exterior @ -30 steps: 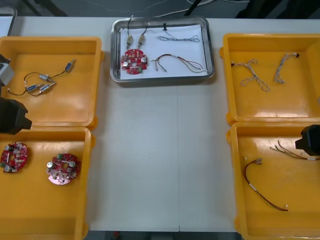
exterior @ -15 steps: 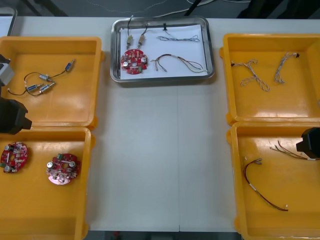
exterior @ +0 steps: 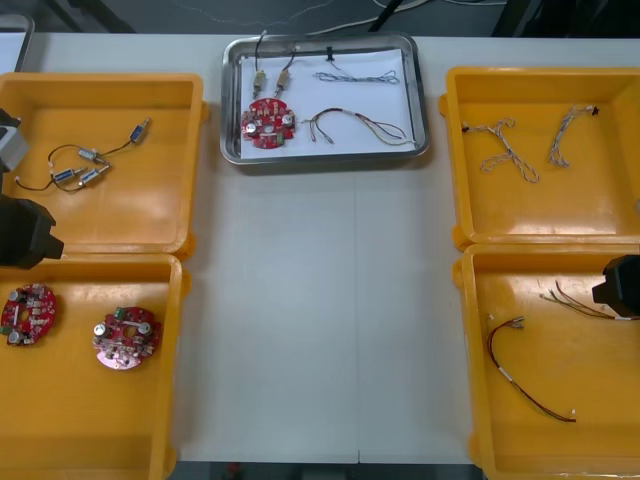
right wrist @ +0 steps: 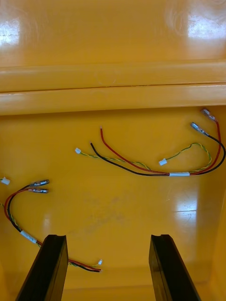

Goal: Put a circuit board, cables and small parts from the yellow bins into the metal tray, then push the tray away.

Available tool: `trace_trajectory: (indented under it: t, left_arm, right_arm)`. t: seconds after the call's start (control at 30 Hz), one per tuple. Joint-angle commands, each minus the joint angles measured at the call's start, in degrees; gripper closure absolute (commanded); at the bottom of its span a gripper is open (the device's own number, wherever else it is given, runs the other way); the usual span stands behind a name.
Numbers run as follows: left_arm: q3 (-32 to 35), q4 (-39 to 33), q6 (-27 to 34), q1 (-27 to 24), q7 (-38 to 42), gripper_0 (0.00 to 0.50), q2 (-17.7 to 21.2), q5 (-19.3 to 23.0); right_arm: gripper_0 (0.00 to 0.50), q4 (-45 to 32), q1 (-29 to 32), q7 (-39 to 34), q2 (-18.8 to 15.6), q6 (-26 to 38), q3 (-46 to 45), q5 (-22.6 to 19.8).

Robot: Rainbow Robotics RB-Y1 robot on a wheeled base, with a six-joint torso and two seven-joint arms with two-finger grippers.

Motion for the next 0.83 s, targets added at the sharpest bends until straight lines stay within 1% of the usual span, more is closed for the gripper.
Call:
trace_trajectory:
  t: [0.03,0.83]
  left_arm:
    - [1.79,-1.45,0.36,1.04,-3.79,0.000,2.47,-0.09]
    - [1.79,-1.45,0.36,1.04,-3.79,0.000,2.47,-0.09]
  right_arm:
    - [0.000,-1.22,0.96,1.87,0.48,-0.47,-1.85,0.45]
    - [0.000,-1.22,0.96,1.87,0.48,-0.47,-1.85,0.45]
